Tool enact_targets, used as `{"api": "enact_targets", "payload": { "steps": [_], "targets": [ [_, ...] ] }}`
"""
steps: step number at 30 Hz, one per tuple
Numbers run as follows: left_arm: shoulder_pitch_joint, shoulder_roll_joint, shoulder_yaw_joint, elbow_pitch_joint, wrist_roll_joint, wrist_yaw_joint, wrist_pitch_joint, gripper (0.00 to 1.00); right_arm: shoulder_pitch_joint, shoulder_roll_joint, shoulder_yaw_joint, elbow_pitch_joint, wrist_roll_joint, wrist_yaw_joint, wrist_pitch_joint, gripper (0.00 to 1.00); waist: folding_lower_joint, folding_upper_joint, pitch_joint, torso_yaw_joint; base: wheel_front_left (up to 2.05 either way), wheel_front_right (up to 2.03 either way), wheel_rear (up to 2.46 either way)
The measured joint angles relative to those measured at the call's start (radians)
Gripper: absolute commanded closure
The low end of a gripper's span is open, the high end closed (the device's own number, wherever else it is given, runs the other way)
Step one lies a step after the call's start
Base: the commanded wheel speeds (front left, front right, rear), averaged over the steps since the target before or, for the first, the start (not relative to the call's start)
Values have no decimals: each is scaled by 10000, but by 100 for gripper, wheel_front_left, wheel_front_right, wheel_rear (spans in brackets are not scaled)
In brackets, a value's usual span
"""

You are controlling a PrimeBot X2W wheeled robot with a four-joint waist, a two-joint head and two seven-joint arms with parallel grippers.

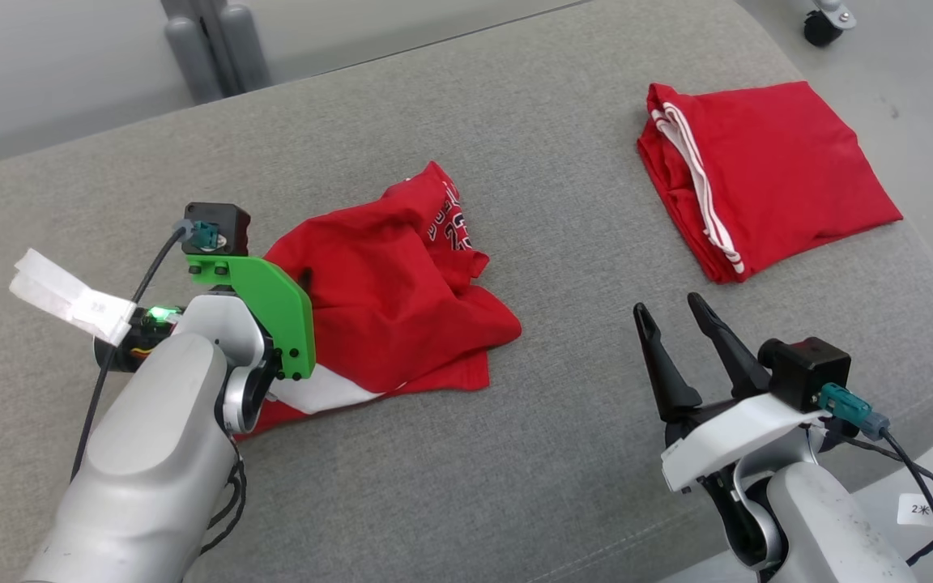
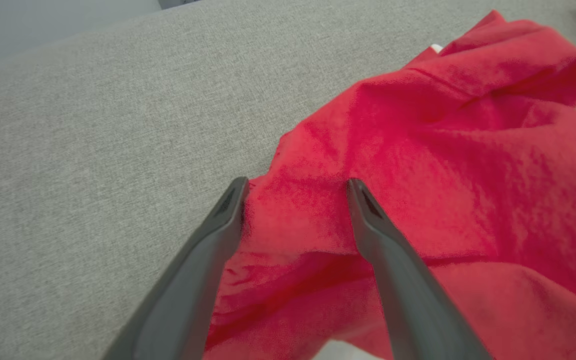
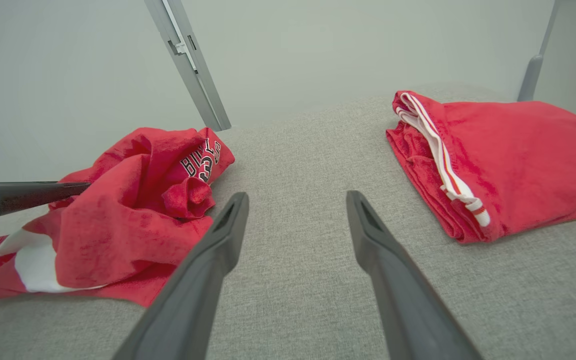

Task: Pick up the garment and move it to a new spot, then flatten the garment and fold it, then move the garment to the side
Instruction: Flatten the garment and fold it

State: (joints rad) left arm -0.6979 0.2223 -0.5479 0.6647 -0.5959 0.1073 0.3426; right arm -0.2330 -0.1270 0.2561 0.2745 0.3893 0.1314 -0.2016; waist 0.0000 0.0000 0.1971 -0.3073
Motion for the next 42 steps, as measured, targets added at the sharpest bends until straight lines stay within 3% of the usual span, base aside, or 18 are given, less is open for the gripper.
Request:
{"api": "enact_targets", "payload": {
  "steps": [4, 5, 6, 11, 15, 23, 29, 30, 31, 38, 42],
  "targets": [
    [-135, 98, -56, 81, -35, -150, 359, 0, -53, 42, 86, 90, 82, 0, -81, 0, 0, 0, 119, -300, 0, 0, 0],
    [-170, 92, -67, 61, -86, -259, 393, 72, -75, 48, 88, 105, 92, 0, -111, 0, 0, 0, 152, -354, 0, 0, 0],
    [-212, 67, -65, 44, -159, -322, 408, 100, -91, 48, 88, 117, 111, 0, -115, 0, 0, 0, 190, -394, 0, 0, 0],
    [-328, -100, 38, 50, -299, -349, 305, 100, -128, 58, 6, 153, 119, 0, -201, 0, 0, 0, 314, -427, 0, 0, 0],
    [-705, -142, 635, -42, -265, 192, -1225, 100, -215, 67, -52, 151, 105, 0, -213, 0, 0, 0, 379, -317, 0, 0, 0],
    [-842, 399, 1509, 725, -88, 1037, -3461, 100, -374, 75, 0, 167, 105, 0, -244, 0, 0, 0, 488, -45, 0, 0, 0],
    [-639, 566, 1996, 1559, -362, 1172, -4161, 99, -389, 63, -10, 161, 58, 0, -230, 0, 0, 0, 541, 136, 0, 0, 0],
    [-591, 564, 2010, 1664, -372, 1116, -4274, 60, -389, 59, -13, 153, 42, 0, -219, 0, 0, 0, 543, 169, 0, 0, 0],
    [-560, 558, 2010, 1745, -376, 1039, -4362, 0, -390, 58, -15, 144, 35, 0, -201, 0, 0, 0, 543, 197, 0, 0, 0],
    [-284, 238, 2232, 1716, -750, 297, -5636, 0, -388, -54, -82, 36, 0, 0, -96, 0, 0, 0, 463, 491, 0, 0, 0],
    [217, 117, 2491, 984, -732, -40, -6004, 0, -356, -123, -157, -42, -44, 0, -6, 0, 0, 0, 319, 682, 0, 0, 0]
  ]
}}
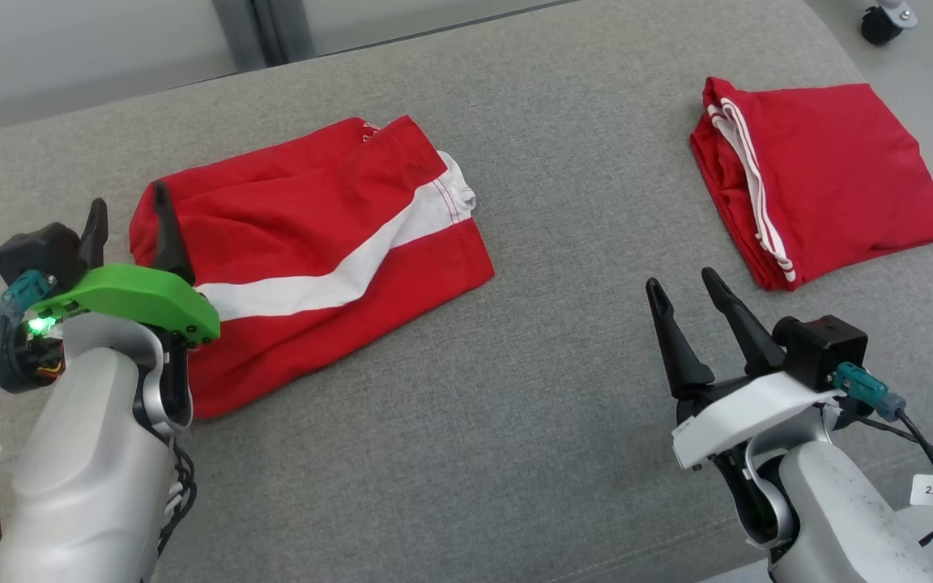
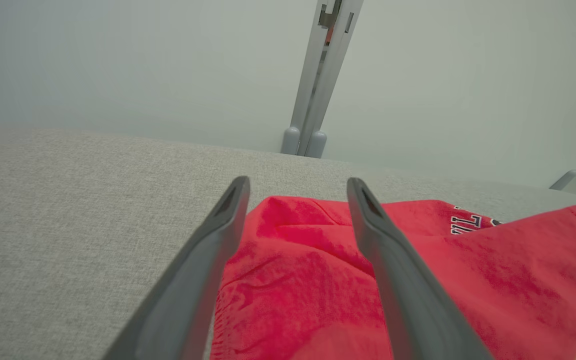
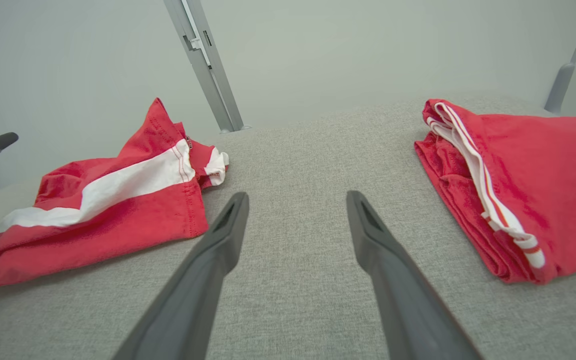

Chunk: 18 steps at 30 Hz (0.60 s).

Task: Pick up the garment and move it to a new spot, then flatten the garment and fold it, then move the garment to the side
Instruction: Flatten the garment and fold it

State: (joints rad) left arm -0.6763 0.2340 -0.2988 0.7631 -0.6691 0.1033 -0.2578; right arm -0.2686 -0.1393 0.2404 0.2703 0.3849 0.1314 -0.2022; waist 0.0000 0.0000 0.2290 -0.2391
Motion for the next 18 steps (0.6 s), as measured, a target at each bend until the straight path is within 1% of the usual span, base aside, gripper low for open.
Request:
{"api": "enact_targets", "payload": {
  "steps": [2, 6, 7, 11, 12, 15, 18],
  "targets": [
    [493, -6, 318, -817, 222, -61, -10, 0, 44, -36, -21, -38, -15, 0, 50, 0, 0, 0, -97, 112, 0, 0, 0],
    [1801, -65, 1193, -2930, 1198, -100, -46, 0, 132, -146, -102, -107, -48, 0, 146, 0, 0, 0, -281, 351, 0, 0, 0],
    [2808, -320, 1611, -3971, 1687, -228, -46, 0, 151, -198, -167, -138, -88, 0, 194, 0, 0, 0, -408, 490, 0, 0, 0],
    [4349, -792, 2255, -5411, 2550, -675, -50, 0, 214, -263, -270, -142, -98, 0, 240, 0, 0, 0, -650, 799, 0, 0, 0],
    [5257, -1112, 2677, -6038, 3083, -1037, -48, 0, 348, -267, -291, -105, -100, 0, 259, 0, 0, 0, -866, 1023, 0, 0, 0],
    [5925, -1360, 2968, -6293, 3409, -1402, -48, 0, 459, -255, -301, -38, -98, 0, 290, 0, 0, 0, -1100, 1243, 0, 0, 0],
    [6410, -1524, 3168, -6345, 3753, -1613, -50, 0, 639, -240, -288, 59, -84, 0, 293, 0, 0, 0, -1345, 1441, 0, 0, 0]
  ]
}}
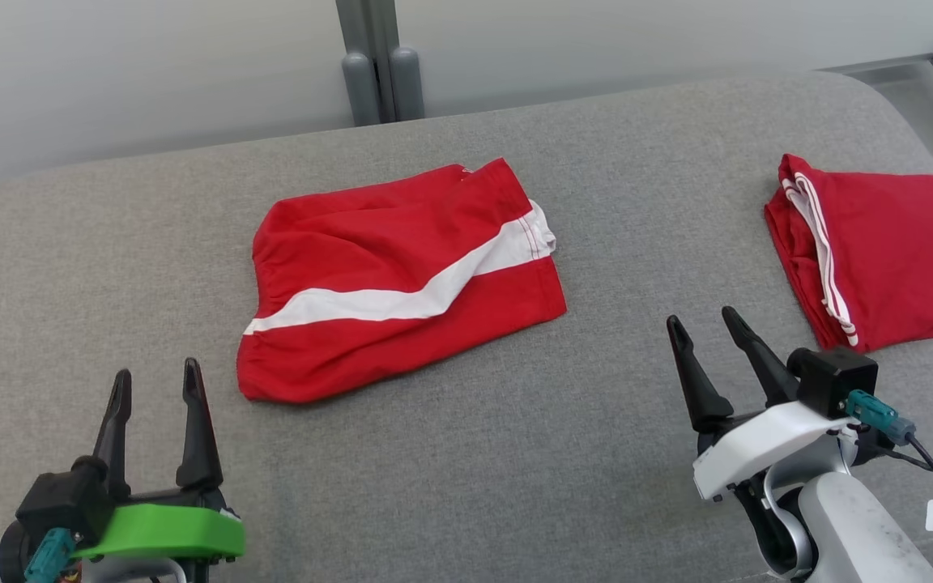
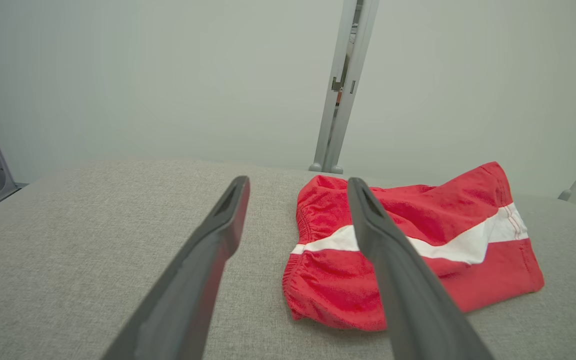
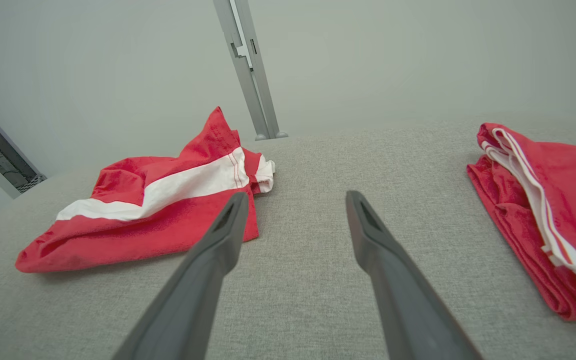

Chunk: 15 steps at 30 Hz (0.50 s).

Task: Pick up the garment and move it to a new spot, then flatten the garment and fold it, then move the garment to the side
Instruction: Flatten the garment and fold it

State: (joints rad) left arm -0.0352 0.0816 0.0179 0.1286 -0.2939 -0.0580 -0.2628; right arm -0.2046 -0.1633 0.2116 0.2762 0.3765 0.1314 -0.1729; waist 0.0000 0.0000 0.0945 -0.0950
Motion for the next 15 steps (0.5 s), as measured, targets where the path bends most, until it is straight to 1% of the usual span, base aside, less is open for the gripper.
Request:
{"api": "enact_targets", "payload": {
  "steps": [6, 15],
  "targets": [
    [704, -194, 290, 92, 245, -251, 2, 0, 210, 33, 31, 125, 19, 0, 13, 0, 0, 0, -478, 290, 0, 0, 0],
    [1255, -295, 504, 77, 307, -347, 0, 0, 383, 140, -13, 182, 82, 0, -61, 0, 0, 0, -948, 465, 0, 0, 0]
  ]
}}
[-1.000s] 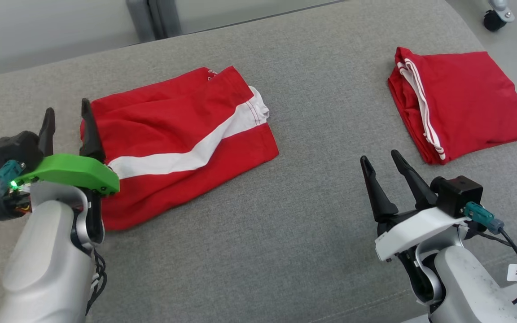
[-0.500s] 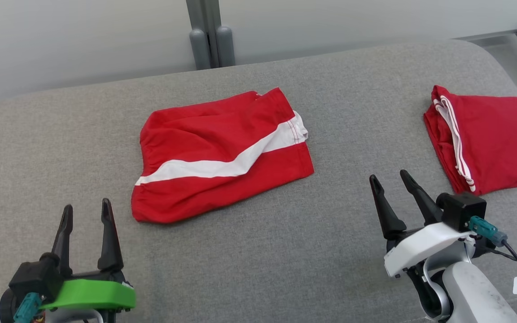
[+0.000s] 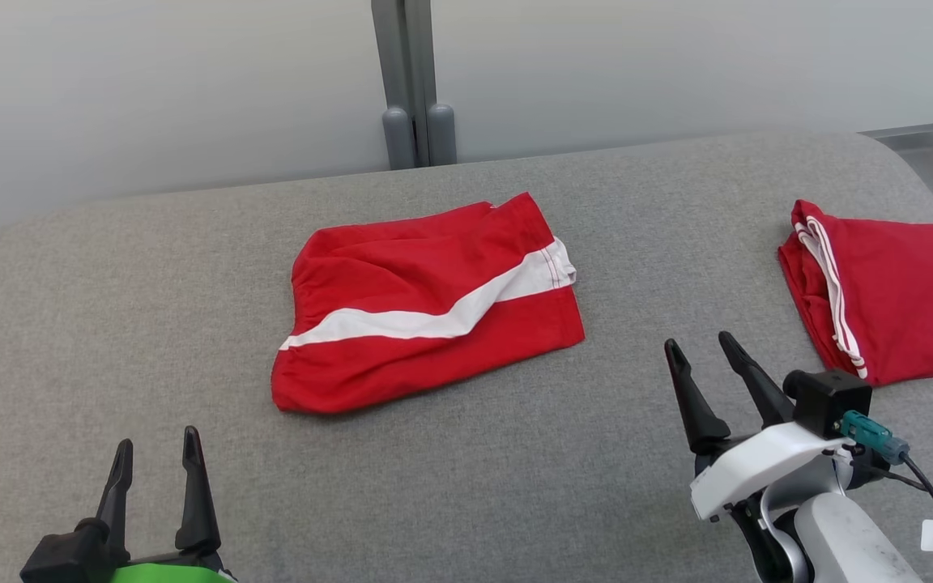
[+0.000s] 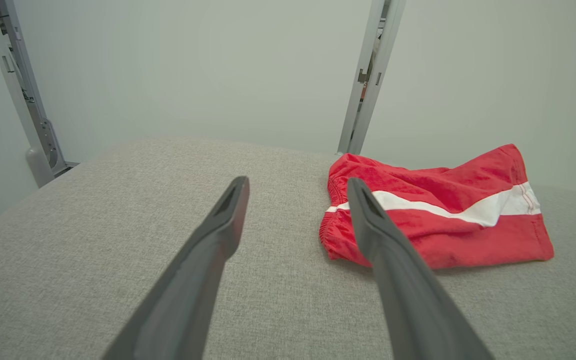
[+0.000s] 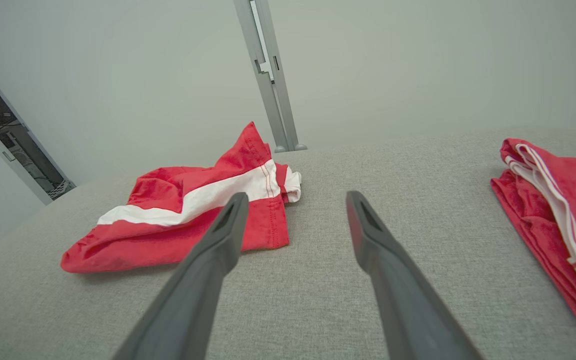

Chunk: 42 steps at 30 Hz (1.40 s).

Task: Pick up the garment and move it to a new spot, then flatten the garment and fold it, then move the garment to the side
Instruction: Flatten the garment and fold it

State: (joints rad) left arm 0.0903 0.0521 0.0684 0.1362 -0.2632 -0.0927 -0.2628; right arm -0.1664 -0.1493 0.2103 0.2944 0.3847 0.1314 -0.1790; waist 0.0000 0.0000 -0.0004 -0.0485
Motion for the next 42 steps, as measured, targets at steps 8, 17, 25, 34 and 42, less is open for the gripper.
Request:
{"api": "enact_targets", "payload": {
  "steps": [8, 17, 25, 34, 42],
  "targets": [
    [14, -8, -31, 86, -157, -40, 0, 0, 39, 38, -58, -46, -2, 0, 2, 0, 0, 0, -33, 46, 0, 0, 0],
    [-6, -12, -125, 209, -251, -42, 0, 0, 85, 38, -88, -77, -2, 0, 59, 0, 0, 0, 60, 62, 0, 0, 0],
    [-1286, 4, -579, 1743, -194, -130, 291, 0, -1071, -230, 270, 105, 134, 0, 1139, 0, 0, 0, 454, 153, 0, 0, 0],
    [-4837, 169, -846, 3986, -324, 148, 2780, 0, -3944, -75, 986, 1461, 813, 0, 3463, 0, 0, 0, 1304, 249, 0, 0, 0],
    [-6706, 221, -1360, 5666, -242, 138, 4230, 0, -5576, 253, 1615, 2842, 1210, 0, 4006, 0, 0, 0, 2108, 221, 0, 0, 0]
  ]
}}
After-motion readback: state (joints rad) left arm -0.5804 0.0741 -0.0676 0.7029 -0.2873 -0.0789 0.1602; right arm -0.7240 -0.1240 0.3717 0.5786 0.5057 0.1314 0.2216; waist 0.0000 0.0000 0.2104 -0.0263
